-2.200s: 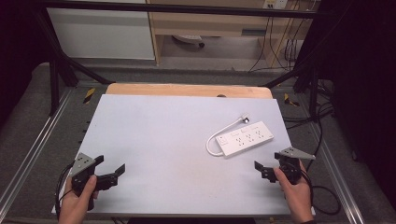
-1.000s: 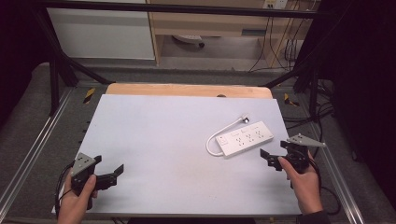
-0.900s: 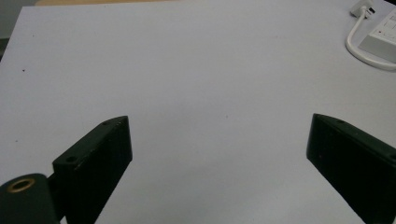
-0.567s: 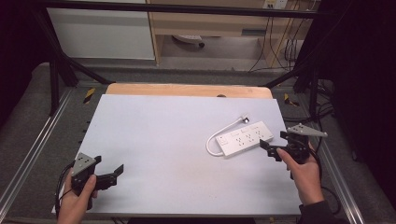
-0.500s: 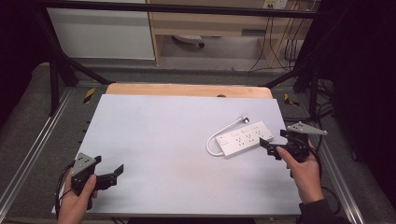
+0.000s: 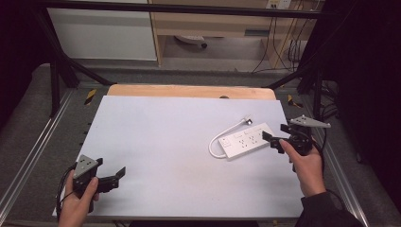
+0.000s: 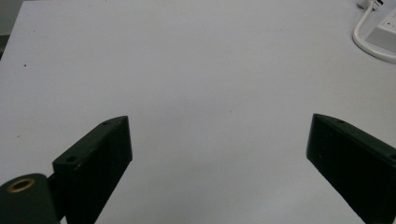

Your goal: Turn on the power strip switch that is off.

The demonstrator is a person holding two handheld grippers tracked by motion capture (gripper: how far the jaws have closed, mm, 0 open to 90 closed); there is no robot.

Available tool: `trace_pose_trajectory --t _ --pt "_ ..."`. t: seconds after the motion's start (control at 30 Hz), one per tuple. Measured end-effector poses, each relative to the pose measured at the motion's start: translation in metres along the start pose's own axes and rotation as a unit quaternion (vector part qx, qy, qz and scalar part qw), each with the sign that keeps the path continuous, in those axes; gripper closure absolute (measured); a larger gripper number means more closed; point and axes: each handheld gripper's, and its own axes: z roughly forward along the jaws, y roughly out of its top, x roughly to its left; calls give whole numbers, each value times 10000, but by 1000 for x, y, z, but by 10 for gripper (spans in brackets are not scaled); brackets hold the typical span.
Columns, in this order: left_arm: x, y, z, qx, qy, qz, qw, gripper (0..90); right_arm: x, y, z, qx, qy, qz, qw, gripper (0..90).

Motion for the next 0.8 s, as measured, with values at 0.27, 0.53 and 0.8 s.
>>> trace_pose_trajectory --t 0.27,0.53,0.8 --pt "0 0 1 27 1 0 10000 68 -5 11 7 39 -73 3 10000 175" --pt "0 -1 2 56 -15 15 10000 68 -9 21 18 159 -193 -41 9997 76" --pt "0 -1 2 92 -29 12 10000 68 -11 27 30 229 -402 -150 9988 46"
